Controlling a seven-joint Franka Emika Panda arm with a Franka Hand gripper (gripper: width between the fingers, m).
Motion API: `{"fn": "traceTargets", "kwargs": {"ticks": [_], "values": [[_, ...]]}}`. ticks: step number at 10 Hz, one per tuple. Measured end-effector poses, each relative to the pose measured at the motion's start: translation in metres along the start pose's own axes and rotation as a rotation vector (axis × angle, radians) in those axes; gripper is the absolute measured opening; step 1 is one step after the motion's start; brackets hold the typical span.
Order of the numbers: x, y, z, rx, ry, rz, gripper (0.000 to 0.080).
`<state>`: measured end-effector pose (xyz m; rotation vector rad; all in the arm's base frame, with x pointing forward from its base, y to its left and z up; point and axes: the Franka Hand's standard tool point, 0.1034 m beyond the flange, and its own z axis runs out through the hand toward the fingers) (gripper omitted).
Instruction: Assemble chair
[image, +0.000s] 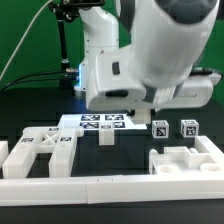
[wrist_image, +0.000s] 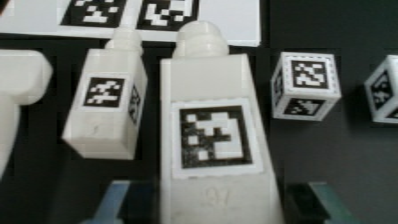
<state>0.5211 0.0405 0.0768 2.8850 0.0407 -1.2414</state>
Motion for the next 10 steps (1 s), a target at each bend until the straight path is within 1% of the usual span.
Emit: {"fn": "traceTargets", "kwargs": {"ticks": [1,2,3,4,5,6,7,8,9,10], "values": [[0.009,-0.001,0.000,0.001,0.047,0.000,0.0288],[0.017,-0.001,-0.006,0.002,0.151,0.000,0.0288],[0.014,-0.003,-0.012,0.003,0.231,-0.002,0.0288],[0.010,-0.015,-0.035,0.052,0.256,0.015,0.0288],[0.010,-0.019,-0.080,0.124,0.350,0.022,0.0288],[0.007,-0.018,-0.107,0.129,0.454,0.026,0.0288],[0.002,-0.020,-0.108,0.127,0.523,0.028,0.0288],[0.004,-0.019,-0.101,0.126,0.554,0.033,0.0288],[0.012,-0.018,-0.107,0.125,0.640,0.039,0.0288],[0.012,-0.018,-0.109,0.122,0.719,0.043,0.0288]]}}
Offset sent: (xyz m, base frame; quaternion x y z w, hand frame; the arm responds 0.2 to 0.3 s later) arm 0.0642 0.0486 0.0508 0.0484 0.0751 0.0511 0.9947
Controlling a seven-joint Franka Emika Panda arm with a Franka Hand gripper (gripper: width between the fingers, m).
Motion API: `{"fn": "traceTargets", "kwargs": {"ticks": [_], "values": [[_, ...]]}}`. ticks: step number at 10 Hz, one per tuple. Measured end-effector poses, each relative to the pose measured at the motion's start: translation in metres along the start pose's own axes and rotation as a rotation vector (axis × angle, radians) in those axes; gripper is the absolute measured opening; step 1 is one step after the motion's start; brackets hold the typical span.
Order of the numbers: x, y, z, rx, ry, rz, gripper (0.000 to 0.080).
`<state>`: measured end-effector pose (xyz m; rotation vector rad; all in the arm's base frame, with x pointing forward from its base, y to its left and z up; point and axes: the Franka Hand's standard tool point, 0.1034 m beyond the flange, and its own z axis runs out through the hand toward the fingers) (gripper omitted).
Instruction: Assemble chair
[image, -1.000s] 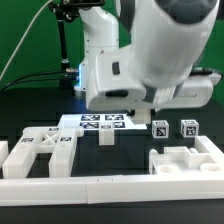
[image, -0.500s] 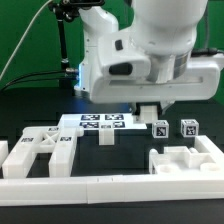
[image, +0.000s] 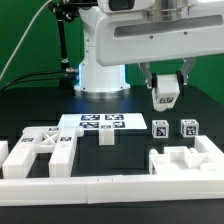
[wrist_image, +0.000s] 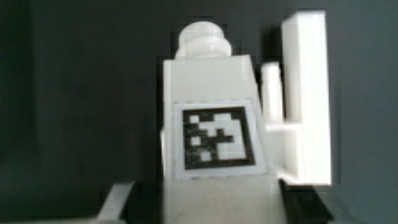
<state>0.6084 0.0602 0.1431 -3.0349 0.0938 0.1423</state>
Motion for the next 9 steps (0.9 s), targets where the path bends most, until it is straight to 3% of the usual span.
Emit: {"fn": "traceTargets", "kwargs": {"ticks": [1,2,3,5,8,9], "values": [[-0.001,-0.002,-0.001,-0.006,0.046,-0.003,0.0288],[0.012,-0.018,-0.008,-0.014,0.161,-0.032,0.0288],[0.024,-0.034,-0.014,-0.006,0.272,-0.059,0.0288],[0.032,-0.058,-0.005,0.007,0.453,-0.088,0.0288],[0.031,-0.057,-0.003,0.017,0.666,-0.094,0.0288],[0.031,-0.054,0.000,0.010,0.718,-0.113,0.0288]]}}
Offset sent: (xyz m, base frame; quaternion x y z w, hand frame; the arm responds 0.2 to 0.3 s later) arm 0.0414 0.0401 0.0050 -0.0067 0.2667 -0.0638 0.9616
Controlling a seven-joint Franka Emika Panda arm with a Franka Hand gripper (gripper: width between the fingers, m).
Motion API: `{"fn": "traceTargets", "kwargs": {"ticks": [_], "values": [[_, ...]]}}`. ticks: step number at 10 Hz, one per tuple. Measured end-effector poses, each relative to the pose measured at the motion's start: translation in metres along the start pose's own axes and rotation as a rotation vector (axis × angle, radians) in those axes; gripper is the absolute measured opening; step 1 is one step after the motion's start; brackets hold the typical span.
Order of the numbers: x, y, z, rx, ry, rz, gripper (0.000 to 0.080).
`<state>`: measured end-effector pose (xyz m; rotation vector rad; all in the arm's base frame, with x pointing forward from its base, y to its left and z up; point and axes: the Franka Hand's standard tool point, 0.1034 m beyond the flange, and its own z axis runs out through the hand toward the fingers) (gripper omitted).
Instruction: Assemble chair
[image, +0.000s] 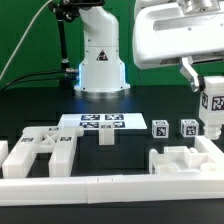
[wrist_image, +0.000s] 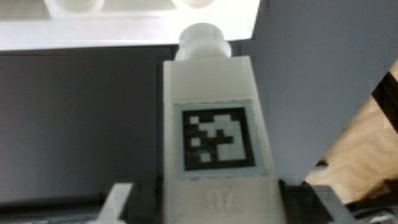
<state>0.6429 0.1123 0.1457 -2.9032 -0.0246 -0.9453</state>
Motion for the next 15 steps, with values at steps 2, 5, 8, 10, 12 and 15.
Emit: {"fn": "traceTargets", "kwargs": {"ticks": [2,5,8,10,12,15], "values": [[-0.016,0.007,0.011,-0.013,0.035,-0.063,0.0288],[-0.033,-0.006,0.022,-0.008,0.021,-0.067,0.0288],[-0.031,-0.008,0.027,-0.006,0.019,-0.068,0.0288],[-0.034,-0.006,0.031,-0.009,0.014,-0.070,0.0288],[-0.033,-0.003,0.032,-0.011,0.016,-0.071,0.0288],[-0.032,-0.004,0.037,-0.010,0.018,-0.072,0.0288]]}}
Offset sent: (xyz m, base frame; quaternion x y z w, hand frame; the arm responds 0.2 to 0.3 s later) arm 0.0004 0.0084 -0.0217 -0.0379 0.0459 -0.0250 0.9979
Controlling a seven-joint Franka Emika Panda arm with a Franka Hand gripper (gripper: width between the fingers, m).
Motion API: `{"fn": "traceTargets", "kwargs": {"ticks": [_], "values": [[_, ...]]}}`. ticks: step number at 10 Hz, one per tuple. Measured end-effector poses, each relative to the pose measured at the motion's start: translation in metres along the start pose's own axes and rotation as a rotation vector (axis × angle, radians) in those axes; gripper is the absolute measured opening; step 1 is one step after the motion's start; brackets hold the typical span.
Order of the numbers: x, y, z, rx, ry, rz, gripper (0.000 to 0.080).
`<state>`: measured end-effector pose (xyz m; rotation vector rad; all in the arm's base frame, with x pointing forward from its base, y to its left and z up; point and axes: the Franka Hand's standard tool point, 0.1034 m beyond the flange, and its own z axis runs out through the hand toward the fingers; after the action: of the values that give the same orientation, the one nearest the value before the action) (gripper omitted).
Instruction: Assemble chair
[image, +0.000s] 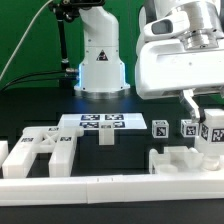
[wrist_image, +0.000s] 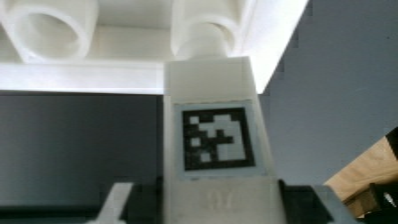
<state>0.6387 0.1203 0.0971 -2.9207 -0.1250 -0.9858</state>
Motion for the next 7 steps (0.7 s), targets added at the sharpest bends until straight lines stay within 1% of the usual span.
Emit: {"fn": "traceTargets", "kwargs": {"ticks": [3,7], "values": [[-0.0036,-0.0013,0.0070,0.001,-0.006,-0.002,0.0288],[-0.0040,-0.0011,0.0081,-0.001,0.008,-0.003,0.0288]]}}
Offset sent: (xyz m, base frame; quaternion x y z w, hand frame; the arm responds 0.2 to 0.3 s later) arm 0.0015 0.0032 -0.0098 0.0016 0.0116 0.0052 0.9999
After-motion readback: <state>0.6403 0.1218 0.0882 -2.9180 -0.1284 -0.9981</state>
